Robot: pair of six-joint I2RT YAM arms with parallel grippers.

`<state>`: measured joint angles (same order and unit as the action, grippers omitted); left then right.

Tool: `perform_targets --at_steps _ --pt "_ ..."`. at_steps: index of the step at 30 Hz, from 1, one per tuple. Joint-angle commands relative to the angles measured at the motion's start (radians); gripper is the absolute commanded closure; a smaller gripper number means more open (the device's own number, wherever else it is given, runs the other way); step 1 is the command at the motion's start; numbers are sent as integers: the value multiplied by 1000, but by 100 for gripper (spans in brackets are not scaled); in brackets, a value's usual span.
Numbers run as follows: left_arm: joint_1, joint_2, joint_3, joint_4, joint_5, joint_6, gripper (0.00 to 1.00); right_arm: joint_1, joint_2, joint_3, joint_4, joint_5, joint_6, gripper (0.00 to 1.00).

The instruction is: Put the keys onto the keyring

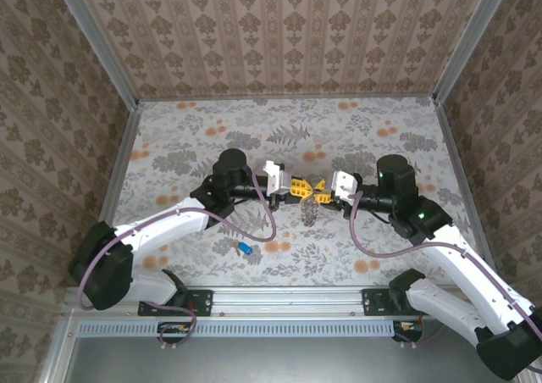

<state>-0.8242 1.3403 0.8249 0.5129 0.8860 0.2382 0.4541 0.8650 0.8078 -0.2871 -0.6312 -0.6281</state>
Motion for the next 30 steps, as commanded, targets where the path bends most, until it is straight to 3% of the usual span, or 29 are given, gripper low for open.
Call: perform_targets --at_steps 1,8,14,18,30 --pt "-11 -6 2 32 24 -7 100 -3 14 22 19 -51 8 81" --pt "-9 -14 12 -36 -17 2 98 -3 13 28 -10 -48 1 98" --pt "-6 -37 82 -377 -77 142 76 -2 39 93 -150 -3 -53 100" --pt "-11 -13 155 -564 -85 214 73 9 71 138 -232 25 -93 100" --pt "-12 29 198 -537 -71 133 72 46 131 157 -245 84 -141 100"
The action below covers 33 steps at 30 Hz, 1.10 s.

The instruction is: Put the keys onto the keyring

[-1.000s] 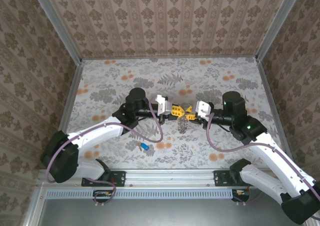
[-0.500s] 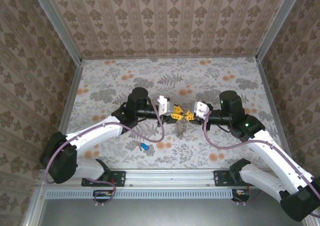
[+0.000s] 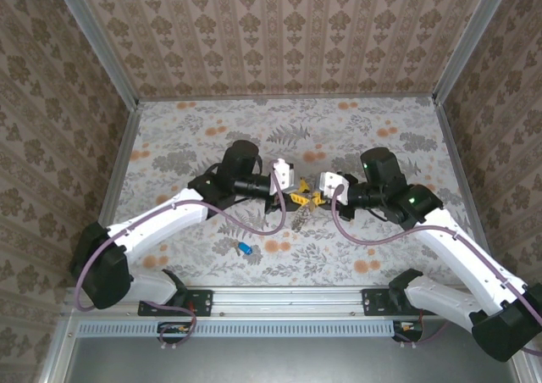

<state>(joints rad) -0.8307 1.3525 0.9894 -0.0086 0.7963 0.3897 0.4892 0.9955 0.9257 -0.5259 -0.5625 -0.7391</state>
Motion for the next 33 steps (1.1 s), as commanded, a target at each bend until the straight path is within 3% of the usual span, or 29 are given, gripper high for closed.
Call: perform_targets --at_steps 1,6,11,13,16,19,26,33 --pt "-5 21 38 -17 28 -18 74 12 0 39 -6 18 -28 100" --pt "-25 57 86 -94 3 30 78 20 -3 38 -6 18 -25 100" --pt "-40 64 89 -73 1 42 100 23 -8 32 -6 30 -25 100" --pt "-42 60 88 -73 8 53 100 23 -20 22 -6 37 -20 100" --pt "-42 43 68 -46 22 53 100 17 -52 -18 20 57 -11 83" --pt "-36 22 37 15 45 25 100 -6 -87 -68 54 50 10 76" --pt "-4 1 -42 214 132 -83 100 -19 -138 -121 93 -5 40 75" --pt "5 -3 -98 390 157 -158 100 -20 -104 -105 99 -45 60 87"
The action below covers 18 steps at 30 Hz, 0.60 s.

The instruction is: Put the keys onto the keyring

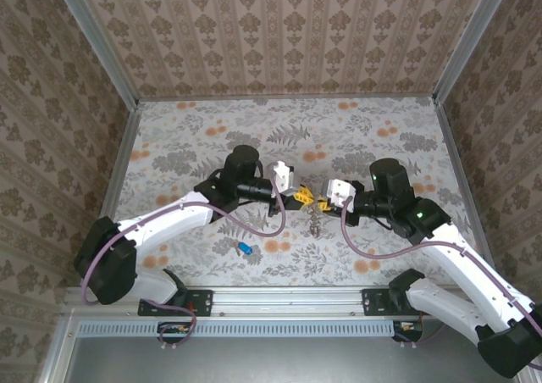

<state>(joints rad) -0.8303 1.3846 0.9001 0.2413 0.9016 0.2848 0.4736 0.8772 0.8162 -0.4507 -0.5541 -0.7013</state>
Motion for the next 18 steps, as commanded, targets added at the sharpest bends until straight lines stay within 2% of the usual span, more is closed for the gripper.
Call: perform_targets --at_steps 1,5,9,11,13,18 --pt "5 -33 -13 153 55 -61 100 -5 22 2 36 -63 30 89" --pt "4 -32 -46 256 65 -105 100 -4 54 -13 89 -75 63 100" --pt "-3 -33 -66 305 44 -114 100 -4 83 -17 123 -102 92 100" --pt "-7 -30 -74 317 24 -115 100 -4 81 -26 151 -123 109 96" --pt "-8 -28 -91 360 -2 -133 100 -6 63 -41 180 -141 119 85" --pt "-6 -16 -114 446 -15 -181 100 -35 -30 -100 238 -150 133 79"
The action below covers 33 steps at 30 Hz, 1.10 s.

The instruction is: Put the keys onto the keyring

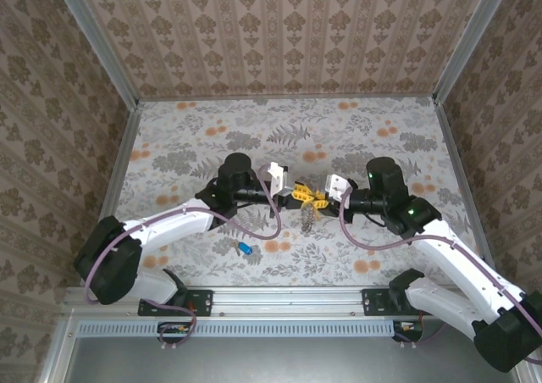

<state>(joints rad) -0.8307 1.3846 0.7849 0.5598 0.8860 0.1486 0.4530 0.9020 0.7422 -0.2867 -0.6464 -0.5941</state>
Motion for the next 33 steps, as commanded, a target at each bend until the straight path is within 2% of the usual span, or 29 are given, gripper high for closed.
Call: perform_targets --at_steps 1,7,18,23,25,28,31,33 --pt "-6 -15 2 131 3 -48 100 -23 -70 -31 75 -63 29 78" --pt "-8 -14 3 133 25 -53 100 -47 -99 -28 71 -103 42 77" --pt "-20 5 20 158 33 -67 100 -48 -45 -28 148 -132 89 77" --pt "-22 16 16 190 29 -83 100 -47 -29 -21 144 -142 91 85" --pt "-20 14 17 184 29 -82 100 -50 -27 -20 132 -133 81 91" --pt "-8 2 18 145 30 -76 100 -56 -20 0 85 -120 61 100" --pt "4 -22 30 9 27 -11 100 -60 -11 28 32 -94 40 100" --pt "8 -43 50 -133 11 67 96 -60 -2 59 -16 -75 19 100"
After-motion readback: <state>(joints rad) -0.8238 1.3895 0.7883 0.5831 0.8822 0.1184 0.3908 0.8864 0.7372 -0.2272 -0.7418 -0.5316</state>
